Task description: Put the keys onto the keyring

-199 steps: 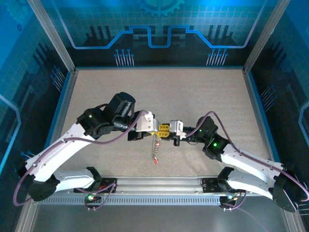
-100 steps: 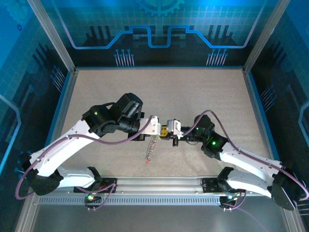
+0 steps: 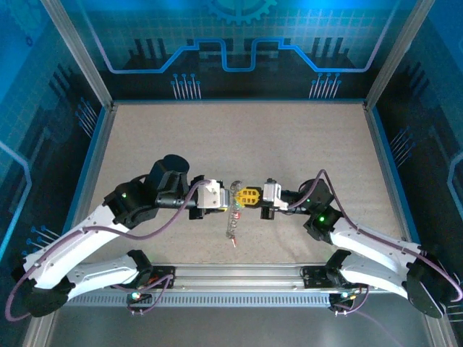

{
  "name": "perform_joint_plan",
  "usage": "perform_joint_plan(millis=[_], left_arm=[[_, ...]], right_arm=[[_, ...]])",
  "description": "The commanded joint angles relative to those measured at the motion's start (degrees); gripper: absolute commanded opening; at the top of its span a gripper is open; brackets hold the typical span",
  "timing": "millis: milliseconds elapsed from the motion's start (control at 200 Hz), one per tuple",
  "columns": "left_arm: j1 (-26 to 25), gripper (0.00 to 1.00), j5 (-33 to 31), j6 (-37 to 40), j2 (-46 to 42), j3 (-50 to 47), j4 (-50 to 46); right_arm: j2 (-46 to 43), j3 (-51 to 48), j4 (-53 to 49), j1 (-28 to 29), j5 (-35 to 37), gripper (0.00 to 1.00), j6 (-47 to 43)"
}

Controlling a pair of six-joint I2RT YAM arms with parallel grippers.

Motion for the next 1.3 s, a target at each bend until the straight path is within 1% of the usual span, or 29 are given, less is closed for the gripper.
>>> perform_joint_plan(millis=[0,235,280,400,575,615,680,700,735,780,855,930,1031,1131,1226,1296], left_arm=[[0.3,0.22,2.8,-2.1,-1.3,-0.9,6.6],[0.3,0.2,3.7,-2.6,-2.7,-1.2,9.5],[0.3,0.18,4.6,-2.6,-2.8,-1.3,9.9],[0.3,0.16,6.5,-2.5,-2.1,-0.9,9.4],[0.3,0.15,7.1,-2.3,-1.2,-0.6,9.1],[0.3,0.12,7.2,-2.1,-1.0,-0.5,9.1],[0.3,0.0,7.1,-1.5,-0.6,0.1,8.2],[0.3,0.0,6.9,-1.3,-0.4,0.5,7.7],[0.3,0.0,6.2,-0.7,0.0,1.3,6.3],[0.3,0.0,5.1,0.4,0.8,2.9,3.8],[0.3,0.0,3.3,2.8,3.3,7.5,-3.1],[0.2,0.0,0.5,4.5,6.3,12.9,-10.9],[-0.9,0.0,-4.4,6.9,9.2,18.6,-18.5],[-1.9,0.0,-8.0,8.6,12.7,24.0,-25.9],[-2.8,0.0,-10.4,9.6,16.3,28.6,-32.5],[-3.1,0.0,-10.9,9.6,18.2,30.8,-34.9]], right_arm=[[-1.2,0.0,5.6,-0.7,-1.6,0.0,0.9],[-1.2,-0.5,5.4,-0.7,-1.4,0.0,1.0],[-1.2,-0.5,5.3,-0.6,-1.3,0.0,0.9],[-1.1,-0.3,5.0,-0.7,-1.4,0.0,0.7],[-1.2,0.1,3.0,-0.7,-0.8,0.0,0.1],[-1.3,0.0,2.6,-0.7,-0.5,0.0,0.0],[-1.5,0.3,1.9,-0.7,-0.1,0.0,0.0],[-1.5,0.3,1.2,-0.7,0.1,0.0,0.0],[-1.6,0.7,0.1,-0.7,0.5,0.01,-0.4],[-1.9,1.0,-2.1,-0.7,1.3,0.08,-1.2],[-2.5,1.9,-7.6,-0.7,2.4,0.21,-3.6],[-3.2,2.9,-12.4,-0.8,2.8,0.26,-5.8],[-4.0,3.9,-17.4,-0.9,2.2,0.28,-8.3],[-4.2,4.6,-20.3,-1.0,3.7,0.28,-9.1],[-3.6,4.8,-20.1,-1.3,3.8,0.28,-8.7],[-2.8,5.1,-19.3,-1.5,3.2,0.28,-8.0]])
